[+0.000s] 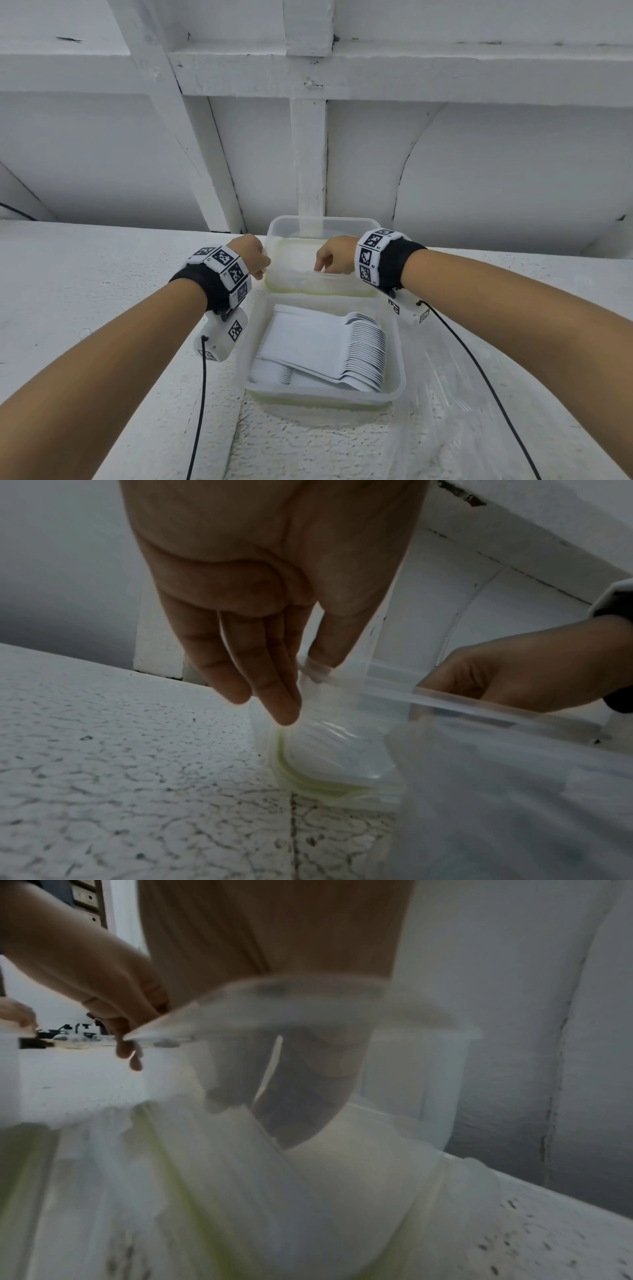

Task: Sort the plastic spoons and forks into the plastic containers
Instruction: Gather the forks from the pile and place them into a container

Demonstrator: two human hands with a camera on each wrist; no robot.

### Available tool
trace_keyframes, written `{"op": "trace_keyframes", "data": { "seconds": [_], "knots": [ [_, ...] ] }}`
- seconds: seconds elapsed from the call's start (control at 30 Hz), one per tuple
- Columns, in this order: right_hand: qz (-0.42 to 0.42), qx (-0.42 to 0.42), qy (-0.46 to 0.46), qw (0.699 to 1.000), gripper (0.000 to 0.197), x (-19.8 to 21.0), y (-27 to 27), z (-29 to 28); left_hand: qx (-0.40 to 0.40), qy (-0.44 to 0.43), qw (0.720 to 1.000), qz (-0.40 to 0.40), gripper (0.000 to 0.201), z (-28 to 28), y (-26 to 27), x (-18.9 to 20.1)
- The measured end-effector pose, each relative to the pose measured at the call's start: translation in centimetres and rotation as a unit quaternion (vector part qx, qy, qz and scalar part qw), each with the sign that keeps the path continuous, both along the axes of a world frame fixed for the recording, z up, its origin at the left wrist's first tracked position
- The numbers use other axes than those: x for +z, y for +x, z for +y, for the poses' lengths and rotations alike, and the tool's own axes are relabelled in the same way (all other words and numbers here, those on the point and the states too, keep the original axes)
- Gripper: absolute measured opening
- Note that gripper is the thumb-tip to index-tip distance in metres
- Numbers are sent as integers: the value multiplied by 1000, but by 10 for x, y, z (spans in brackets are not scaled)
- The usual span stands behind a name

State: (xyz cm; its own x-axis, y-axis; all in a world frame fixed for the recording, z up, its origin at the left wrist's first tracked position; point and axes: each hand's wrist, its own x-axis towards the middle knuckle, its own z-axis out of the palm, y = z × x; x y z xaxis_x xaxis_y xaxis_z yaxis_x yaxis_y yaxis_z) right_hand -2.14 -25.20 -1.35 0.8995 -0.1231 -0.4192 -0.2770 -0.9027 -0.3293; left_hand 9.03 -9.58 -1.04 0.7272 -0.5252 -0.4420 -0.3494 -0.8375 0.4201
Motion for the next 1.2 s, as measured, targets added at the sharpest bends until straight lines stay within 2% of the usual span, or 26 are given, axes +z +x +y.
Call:
{"op": "trace_keyframes", "data": {
  "seconds": [0.23, 0.37, 0.47, 0.63, 0.7, 0.8, 0.93, 1.03, 1.1, 1.2],
  "knots": [
    [-29, -15, 9, 999, 26, -5, -3, 0, -3, 5, 1000, -21, 13, -2, 0, -1],
    [-22, -14, 0, 1000, 30, -3, -4, -1, -9, -5, 999, -32, 17, 0, 0, -2],
    [-21, -13, -8, 1000, 33, 0, -7, -2, -12, 0, 999, -45, 29, 2, -3, -1],
    [-42, -14, -3, 999, 33, 15, -19, -4, -29, 38, 993, -108, 32, 7, -11, 17],
    [-69, -20, 0, 997, 33, 29, -32, -6, -25, 15, 988, -149, 35, 10, -17, 29],
    [-124, -47, 41, 990, 32, 55, -63, -9, -24, -67, 980, -188, 30, 9, -41, 53],
    [-160, -52, 62, 984, 30, 82, -130, -11, -109, -153, 963, -191, 29, 0, -102, 75],
    [-155, -50, 56, 985, 27, 81, -187, -12, -198, -178, 952, -154, 27, -10, -158, 74],
    [-144, -62, 51, 986, 26, 72, -223, -12, -252, -183, 941, -129, 26, -16, -195, 68],
    [-109, -90, 50, 989, 26, 52, -270, -13, -323, -145, 931, -90, 26, -19, -241, 49]
  ]
}}
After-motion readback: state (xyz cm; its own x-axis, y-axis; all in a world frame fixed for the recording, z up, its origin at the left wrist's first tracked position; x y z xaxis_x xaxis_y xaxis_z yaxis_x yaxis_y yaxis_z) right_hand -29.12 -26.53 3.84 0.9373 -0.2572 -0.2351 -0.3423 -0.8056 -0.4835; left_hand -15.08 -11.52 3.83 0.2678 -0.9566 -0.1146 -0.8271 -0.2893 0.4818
